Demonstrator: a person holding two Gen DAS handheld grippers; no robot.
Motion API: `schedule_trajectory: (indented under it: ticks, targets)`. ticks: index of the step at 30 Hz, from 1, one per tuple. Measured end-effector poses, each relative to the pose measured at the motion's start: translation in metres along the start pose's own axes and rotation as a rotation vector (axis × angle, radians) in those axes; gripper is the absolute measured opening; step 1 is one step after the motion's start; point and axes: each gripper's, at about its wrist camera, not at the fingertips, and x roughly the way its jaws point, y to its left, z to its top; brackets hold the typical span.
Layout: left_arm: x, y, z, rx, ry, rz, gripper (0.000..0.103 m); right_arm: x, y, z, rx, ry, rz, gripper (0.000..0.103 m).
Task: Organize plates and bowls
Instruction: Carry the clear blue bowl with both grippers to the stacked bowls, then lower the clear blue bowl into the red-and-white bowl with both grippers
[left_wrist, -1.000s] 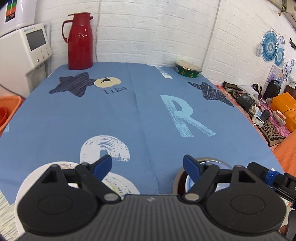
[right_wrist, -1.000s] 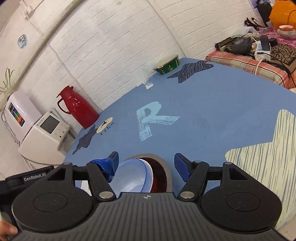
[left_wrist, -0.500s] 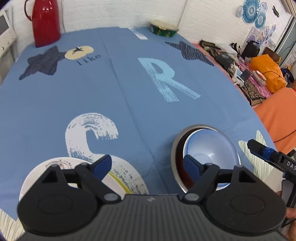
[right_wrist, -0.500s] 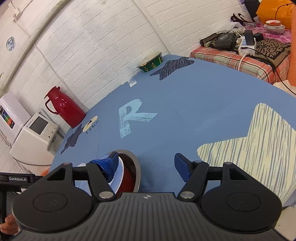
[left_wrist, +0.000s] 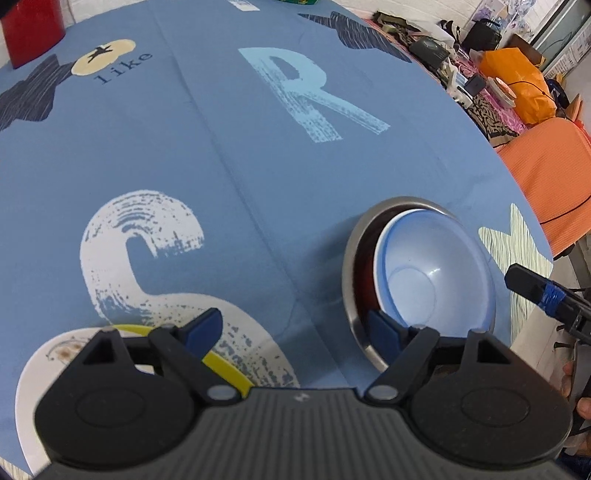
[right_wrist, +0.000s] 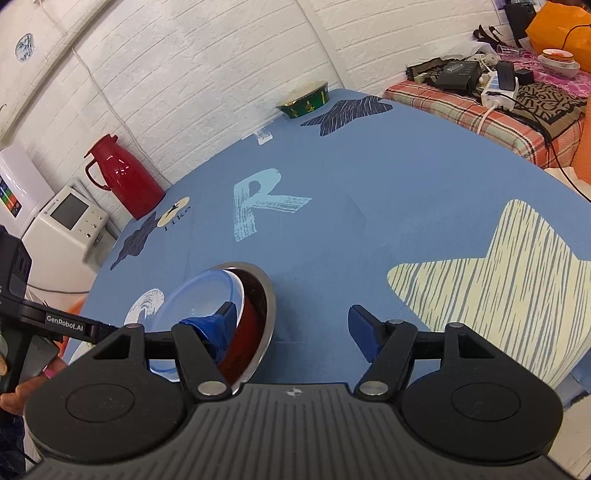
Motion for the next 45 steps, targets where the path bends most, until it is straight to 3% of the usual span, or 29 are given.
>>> schedule_trajectory:
  ticks: [3,7,13,16,21,23,27,34,39,42,45]
  targets:
    - [0.006,0.0,-0.001,0.005,-0.014,0.019,0.084,0.004,0.003,-0.001,-0.022,0.037,-0.007,0.053]
    - [0.005,-0.003,-0.003,0.021,-0.034,0.028,0.084,0.012,0.014,0.0,-0.135,0.11,-0.08,0.053]
    - [0.007,-0.003,-0.003,0.034,-0.045,0.028,0.085,0.024,0.032,0.004,-0.316,0.189,-0.112,0.055]
    - [0.008,0.0,-0.001,0.025,-0.042,0.022,0.085,0.033,0.035,0.012,-0.442,0.252,-0.07,0.056]
    - [0.007,0.0,-0.002,0.001,-0.068,0.035,0.085,0.049,0.023,0.026,-0.423,0.369,0.011,0.066]
    - [0.006,0.0,-0.003,-0.002,-0.075,0.036,0.085,0.05,0.019,0.025,-0.436,0.36,0.028,0.075]
    - [0.006,-0.002,-0.004,-0.002,-0.086,0.054,0.085,0.053,0.011,0.024,-0.358,0.384,0.038,0.082]
    - [0.007,-0.001,-0.004,-0.023,-0.099,0.059,0.084,0.041,0.033,0.013,-0.482,0.321,0.052,0.081]
    - [0.007,-0.004,-0.008,-0.008,-0.116,0.067,0.082,0.049,0.035,0.007,-0.454,0.336,0.09,0.08]
    - [0.005,-0.005,-0.009,-0.017,-0.115,0.039,0.071,0.054,0.036,0.004,-0.416,0.342,0.127,0.079]
    - [0.005,-0.005,-0.011,-0.008,-0.126,0.03,0.07,0.052,0.042,0.001,-0.429,0.332,0.146,0.076]
